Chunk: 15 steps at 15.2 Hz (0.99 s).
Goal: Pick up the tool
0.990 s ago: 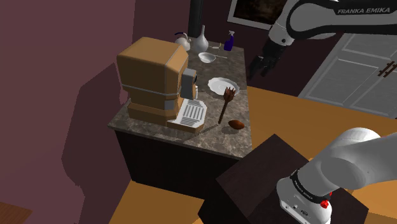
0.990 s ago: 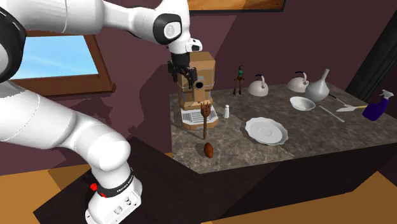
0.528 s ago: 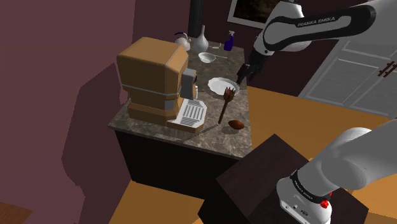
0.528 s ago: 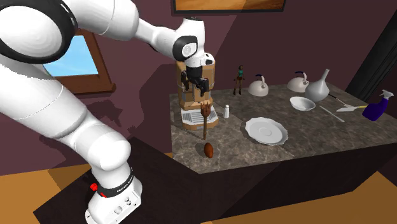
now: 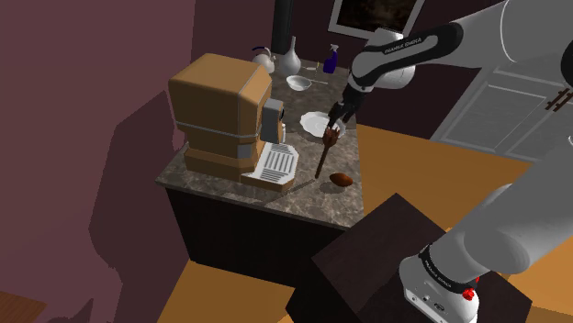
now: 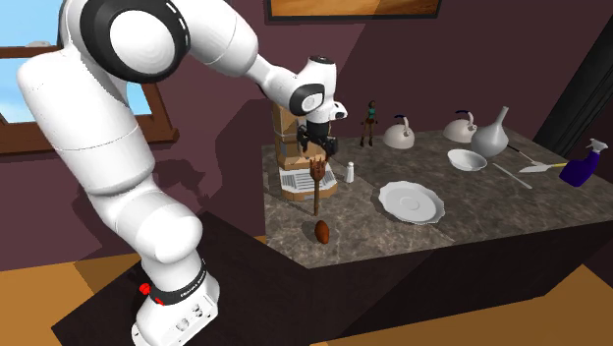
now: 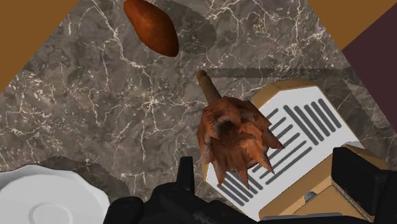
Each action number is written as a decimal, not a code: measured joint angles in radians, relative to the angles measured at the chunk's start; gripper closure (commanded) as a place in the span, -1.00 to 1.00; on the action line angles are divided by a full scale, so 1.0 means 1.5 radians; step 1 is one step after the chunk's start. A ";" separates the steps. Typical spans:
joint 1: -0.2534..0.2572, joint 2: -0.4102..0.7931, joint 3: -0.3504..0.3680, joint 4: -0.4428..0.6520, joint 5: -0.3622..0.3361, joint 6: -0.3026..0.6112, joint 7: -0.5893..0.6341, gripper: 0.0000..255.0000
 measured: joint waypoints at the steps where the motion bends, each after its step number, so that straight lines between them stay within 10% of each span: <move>1: 0.000 0.016 0.000 0.005 0.007 0.010 -0.009 -1.00; 8: 0.000 0.065 0.003 -0.007 0.035 0.068 -0.035 -1.00; 9: 0.000 0.068 0.003 -0.006 0.036 0.071 -0.036 1.00; 15: -0.001 0.070 0.003 -0.005 0.038 0.074 -0.037 1.00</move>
